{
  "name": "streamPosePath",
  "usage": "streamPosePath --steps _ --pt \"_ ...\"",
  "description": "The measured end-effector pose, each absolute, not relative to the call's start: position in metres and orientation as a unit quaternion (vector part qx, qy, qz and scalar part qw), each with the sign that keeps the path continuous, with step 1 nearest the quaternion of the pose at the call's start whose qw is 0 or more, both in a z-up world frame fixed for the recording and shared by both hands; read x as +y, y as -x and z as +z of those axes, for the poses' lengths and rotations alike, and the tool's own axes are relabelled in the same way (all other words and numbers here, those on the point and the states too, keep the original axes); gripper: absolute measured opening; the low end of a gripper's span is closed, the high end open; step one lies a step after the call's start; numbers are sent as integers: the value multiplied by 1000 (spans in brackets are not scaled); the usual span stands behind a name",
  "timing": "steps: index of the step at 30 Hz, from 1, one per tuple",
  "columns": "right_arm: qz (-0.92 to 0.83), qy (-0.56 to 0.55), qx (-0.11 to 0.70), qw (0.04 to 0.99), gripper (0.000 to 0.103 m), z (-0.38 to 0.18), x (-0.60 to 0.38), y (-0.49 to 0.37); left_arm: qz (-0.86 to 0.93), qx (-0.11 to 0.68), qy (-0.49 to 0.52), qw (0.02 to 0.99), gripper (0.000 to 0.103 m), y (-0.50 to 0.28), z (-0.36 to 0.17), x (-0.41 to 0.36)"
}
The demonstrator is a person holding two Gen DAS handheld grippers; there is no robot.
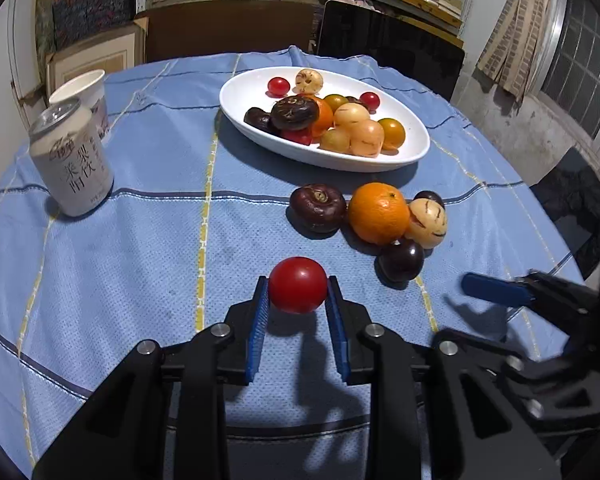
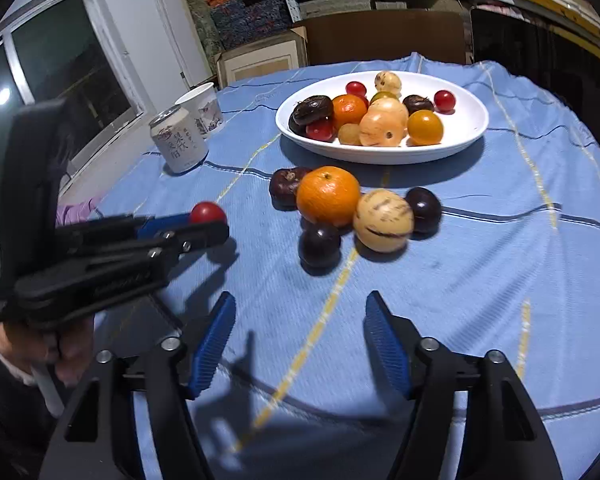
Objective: Organize fruits
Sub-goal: 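Grasp a red tomato with the left tool while the right grasps a dark brown fruit, then carry both fruits onto the white plate and open both tools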
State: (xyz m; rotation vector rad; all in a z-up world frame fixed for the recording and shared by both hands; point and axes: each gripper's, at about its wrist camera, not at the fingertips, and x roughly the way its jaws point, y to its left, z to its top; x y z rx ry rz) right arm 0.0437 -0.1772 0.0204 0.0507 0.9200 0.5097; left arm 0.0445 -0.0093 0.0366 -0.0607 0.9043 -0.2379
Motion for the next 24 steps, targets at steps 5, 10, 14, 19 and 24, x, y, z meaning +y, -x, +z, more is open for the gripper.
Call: streamPosePath --steps 5,10,14,19,24 --pt "219 -16 452 865 51 11 -161 -58 -128 425 36 895 27 -43 36 -4" --pt "195 -24 452 870 51 6 -156 -70 -141 427 60 891 27 -43 36 4" --pt "187 -17 447 875 47 5 -150 -77 -146 431 67 888 27 -44 35 6" --pt "167 -28 450 877 29 4 -155 -85 -156 431 78 886 27 -44 35 5" --pt "176 -43 457 871 29 7 -164 -76 -144 436 69 886 27 -46 29 3"
